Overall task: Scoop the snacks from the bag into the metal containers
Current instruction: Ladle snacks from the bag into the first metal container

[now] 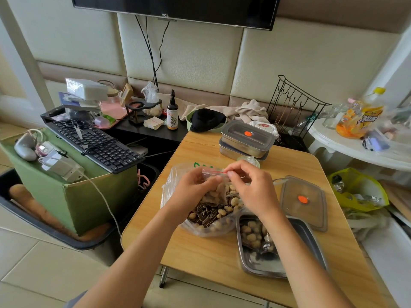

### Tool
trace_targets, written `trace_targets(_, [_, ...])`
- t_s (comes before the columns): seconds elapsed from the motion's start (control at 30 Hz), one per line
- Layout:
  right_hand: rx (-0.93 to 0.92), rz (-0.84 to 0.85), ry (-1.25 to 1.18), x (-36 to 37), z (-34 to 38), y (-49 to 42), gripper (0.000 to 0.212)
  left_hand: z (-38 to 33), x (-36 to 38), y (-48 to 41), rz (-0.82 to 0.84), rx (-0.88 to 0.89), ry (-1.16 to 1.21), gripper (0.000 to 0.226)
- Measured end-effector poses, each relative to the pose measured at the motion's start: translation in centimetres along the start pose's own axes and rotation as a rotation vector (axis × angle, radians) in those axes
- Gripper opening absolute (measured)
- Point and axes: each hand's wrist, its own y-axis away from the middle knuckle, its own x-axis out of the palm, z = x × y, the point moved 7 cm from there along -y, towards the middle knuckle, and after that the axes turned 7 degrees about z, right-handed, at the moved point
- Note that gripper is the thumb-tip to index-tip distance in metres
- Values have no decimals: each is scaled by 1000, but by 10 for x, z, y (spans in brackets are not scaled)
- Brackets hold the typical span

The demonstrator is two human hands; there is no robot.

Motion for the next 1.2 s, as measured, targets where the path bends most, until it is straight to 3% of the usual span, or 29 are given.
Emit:
trace_targets(0.1, [82,-6,-102,3,-6,1,11,1,-3,0,-23,-32,79,25])
trace_targets(0.27, [366,78,-500,26,-22,5,11,2,-4,-1,-69,-38,110,20])
trace_targets(0.47, [404,11,-623,27,-25,8,7,0,-1,1,-74,-25,112,17])
trace_targets(0.77, [400,-47,-578,31,-28,7,9,3,1,0,-128,-27,140,17])
trace_targets(1.03, [312,-82,-383,24,-21,4,14,5,6,-2,-114,-36,178,14])
trace_targets(1.2, [239,-28,-315,24,-17,3,12,5,5,-3,-98,-42,152,26])
